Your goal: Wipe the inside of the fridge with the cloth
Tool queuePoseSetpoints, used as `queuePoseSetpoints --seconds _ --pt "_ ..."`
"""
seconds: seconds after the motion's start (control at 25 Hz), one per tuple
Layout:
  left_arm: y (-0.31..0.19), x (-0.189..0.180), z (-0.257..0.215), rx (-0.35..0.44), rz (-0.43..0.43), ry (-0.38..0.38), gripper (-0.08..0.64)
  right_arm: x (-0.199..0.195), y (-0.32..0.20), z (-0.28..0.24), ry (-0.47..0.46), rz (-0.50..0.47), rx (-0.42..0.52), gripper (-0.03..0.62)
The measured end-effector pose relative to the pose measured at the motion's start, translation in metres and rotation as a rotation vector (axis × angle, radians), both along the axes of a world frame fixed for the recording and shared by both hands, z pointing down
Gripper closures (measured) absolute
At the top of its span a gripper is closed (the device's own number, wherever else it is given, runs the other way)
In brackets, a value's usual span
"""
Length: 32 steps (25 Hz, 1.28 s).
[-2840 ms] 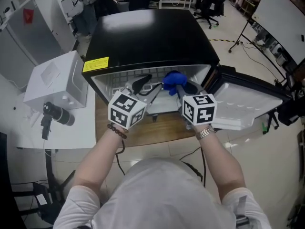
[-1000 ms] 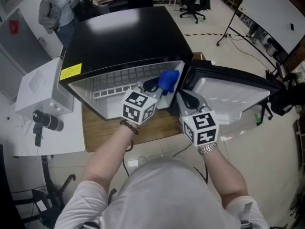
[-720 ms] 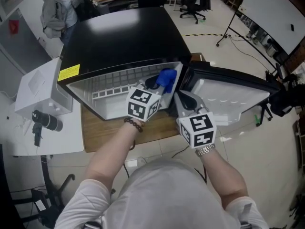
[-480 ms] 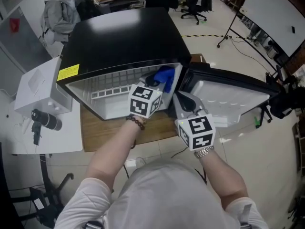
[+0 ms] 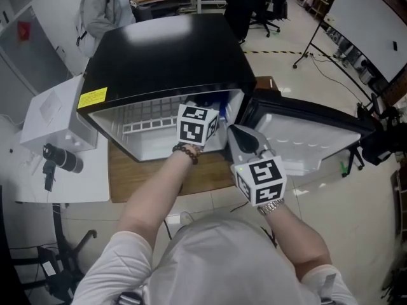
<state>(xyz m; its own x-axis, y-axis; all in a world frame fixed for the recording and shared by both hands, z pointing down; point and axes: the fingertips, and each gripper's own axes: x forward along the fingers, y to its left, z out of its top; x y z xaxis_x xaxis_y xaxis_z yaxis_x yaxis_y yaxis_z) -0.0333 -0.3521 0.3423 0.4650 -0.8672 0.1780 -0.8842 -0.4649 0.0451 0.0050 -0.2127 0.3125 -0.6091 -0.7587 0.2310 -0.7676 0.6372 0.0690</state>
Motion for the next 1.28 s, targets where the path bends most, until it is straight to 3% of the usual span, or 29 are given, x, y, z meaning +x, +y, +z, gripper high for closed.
queuePoseSetpoints --seconds 0.76,0.88,1.28 --pt "-0.060 -0.027 0.008 0.002 -0.191 0.003 0.503 -0.002 -0.004 -0.012 -0.022 -0.058 0.028 0.591" --pt "-0.062 -0.024 -0.003 0.025 -0.196 0.015 0.503 0.000 -0.005 -0.013 -0.024 -0.061 0.031 0.591" --pt "-0.072 -0.033 0.009 -0.001 -0.283 0.021 0.503 0.006 -0.004 -0.009 -0.022 -0.084 0.019 0.591"
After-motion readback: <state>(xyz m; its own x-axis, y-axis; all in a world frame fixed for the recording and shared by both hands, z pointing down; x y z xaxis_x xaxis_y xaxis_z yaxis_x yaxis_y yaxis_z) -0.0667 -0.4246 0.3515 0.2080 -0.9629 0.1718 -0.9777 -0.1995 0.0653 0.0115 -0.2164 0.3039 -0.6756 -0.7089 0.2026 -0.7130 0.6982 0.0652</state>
